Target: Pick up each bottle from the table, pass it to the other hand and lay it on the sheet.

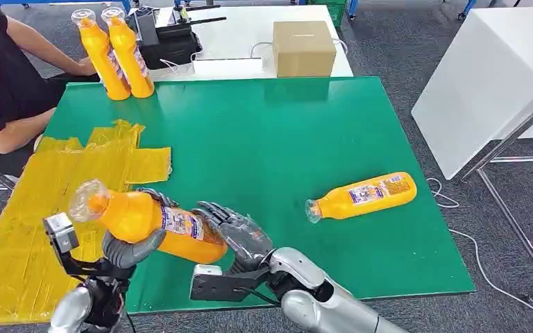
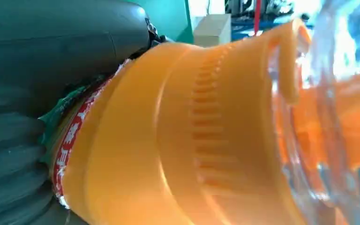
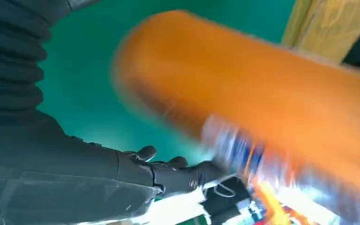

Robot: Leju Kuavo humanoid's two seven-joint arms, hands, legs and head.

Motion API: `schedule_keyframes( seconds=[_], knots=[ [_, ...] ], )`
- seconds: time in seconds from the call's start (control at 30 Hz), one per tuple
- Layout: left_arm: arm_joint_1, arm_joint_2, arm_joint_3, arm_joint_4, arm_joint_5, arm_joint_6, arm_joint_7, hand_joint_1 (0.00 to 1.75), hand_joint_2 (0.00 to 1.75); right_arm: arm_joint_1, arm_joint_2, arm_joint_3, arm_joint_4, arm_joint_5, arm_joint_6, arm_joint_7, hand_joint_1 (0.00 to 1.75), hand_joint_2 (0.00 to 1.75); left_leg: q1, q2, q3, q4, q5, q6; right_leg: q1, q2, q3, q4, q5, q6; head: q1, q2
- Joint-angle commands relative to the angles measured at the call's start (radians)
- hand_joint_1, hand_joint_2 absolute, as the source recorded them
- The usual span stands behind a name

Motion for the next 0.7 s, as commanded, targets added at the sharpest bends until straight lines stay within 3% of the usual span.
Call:
schedule_keyframes(
  seconds=[0.03, 0.13, 0.17, 0.2, 0.23, 0.33, 0.57, 0.7],
  knots=[
    [-0.103, 0.058, 0.065, 0.155, -0.032, -0.035, 0.011, 1.75, 1.75, 0.011, -0.059, -0.051, -0.037, -0.002, 0.013, -0.007, 0.00, 0.00, 0.001, 0.001, 0.004, -0.001, 0.000, -0.002, 0.001, -0.001, 0.004, -0.001, 0.000, -0.001, 0.000, 0.000],
    [-0.162, 0.102, 0.091, 0.186, -0.290, 0.122, 0.013, 1.75, 1.75, 0.045, -0.113, -0.111, -0.108, -0.003, -0.020, -0.005, 0.00, 0.00, 0.000, -0.001, 0.001, 0.000, 0.000, -0.001, 0.000, -0.002, 0.001, 0.000, 0.000, 0.000, 0.000, 0.000],
    [-0.186, 0.159, 0.070, 0.201, -0.431, 0.206, 0.039, 1.75, 1.75, 0.082, -0.141, -0.169, -0.152, 0.024, -0.084, 0.015, 0.00, 0.00, 0.001, -0.003, 0.002, 0.000, 0.000, -0.001, 0.001, -0.005, 0.003, 0.000, -0.001, 0.000, 0.000, 0.000],
    [-0.199, 0.197, 0.089, 0.213, -0.551, 0.198, 0.048, 1.75, 1.75, 0.125, -0.214, -0.235, -0.226, 0.002, -0.076, 0.000, 0.00, 0.00, 0.001, -0.004, 0.000, 0.000, 0.000, -0.001, 0.001, -0.005, 0.002, 0.000, -0.001, 0.000, 0.000, 0.000],
    [-0.199, 0.195, 0.127, 0.216, -0.559, 0.162, 0.037, 1.75, 1.75, 0.148, -0.232, -0.283, -0.253, -0.007, -0.040, -0.019, 0.00, 0.00, 0.001, -0.006, 0.001, 0.001, 0.000, -0.002, 0.001, -0.007, 0.004, 0.000, -0.002, 0.000, 0.000, 0.000],
    [-0.193, 0.181, 0.157, 0.213, -0.574, 0.135, 0.028, 1.75, 1.75, 0.167, -0.224, -0.319, -0.263, 0.000, -0.008, -0.036, 0.00, 0.00, 0.001, -0.004, 0.001, 0.000, 0.000, -0.002, 0.001, -0.005, 0.003, 0.000, -0.001, 0.000, 0.000, 0.000],
    [-0.238, 0.371, 0.010, 0.305, -1.097, 0.171, 0.076, 1.75, 1.75, 0.222, -0.258, -0.473, -0.320, 0.006, 0.036, -0.048, 0.00, 0.00, 0.001, -0.003, 0.002, 0.000, -0.001, -0.003, 0.001, -0.005, 0.004, 0.000, -0.002, -0.001, 0.000, 0.000],
    [-0.307, 0.410, -0.106, 0.416, -1.374, 0.258, 0.119, 1.75, 1.75, 0.210, -0.240, -0.456, -0.306, 0.020, 0.060, -0.053, 0.00, 0.00, 0.001, -0.002, 0.002, 0.000, 0.000, -0.002, 0.001, -0.004, 0.002, 0.000, -0.001, -0.001, 0.000, 0.000]
  ],
)
